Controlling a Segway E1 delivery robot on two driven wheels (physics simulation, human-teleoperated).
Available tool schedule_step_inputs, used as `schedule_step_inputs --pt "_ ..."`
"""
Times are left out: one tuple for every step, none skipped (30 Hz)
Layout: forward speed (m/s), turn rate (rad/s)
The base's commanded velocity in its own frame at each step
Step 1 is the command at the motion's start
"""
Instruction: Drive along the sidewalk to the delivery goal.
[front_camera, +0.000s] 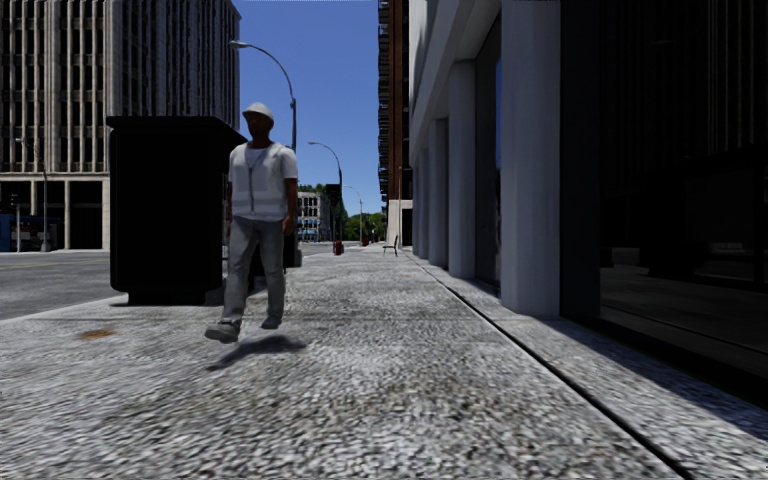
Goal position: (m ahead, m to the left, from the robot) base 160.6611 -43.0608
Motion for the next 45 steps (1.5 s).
schedule_step_inputs --pt "2.0 0.0" --pt "2.0 0.0" --pt "2.0 0.0" --pt "2.0 0.0" --pt "2.0 0.0" --pt "2.0 0.0" --pt "2.0 0.0" --pt "2.0 0.0" --pt "2.0 0.0" --pt "2.0 0.0" --pt "2.0 0.0" --pt "2.0 0.0" --pt "2.0 0.0" --pt "2.0 0.0" --pt "2.0 0.0" --pt "2.0 0.0" --pt "2.0 0.0" --pt "2.0 0.0" --pt "2.0 0.0" --pt "2.0 0.0" --pt "2.0 0.0" --pt "2.0 0.0" --pt "2.0 0.0" --pt "2.0 0.0" --pt "2.0 0.0" --pt "2.0 0.0" --pt "2.0 0.0" --pt "2.0 0.0" --pt "2.0 0.0" --pt "2.0 0.0" --pt "2.0 0.0" --pt "2.0 0.0" --pt "2.0 0.0" --pt "2.0 0.0" --pt "2.0 0.0" --pt "2.0 0.0" --pt "2.0 0.0" --pt "2.0 0.0" --pt "2.0 0.0" --pt "2.0 0.0" --pt "2.0 0.0" --pt "2.0 0.0" --pt "2.0 0.0" --pt "2.0 0.0" --pt "2.0 0.0"
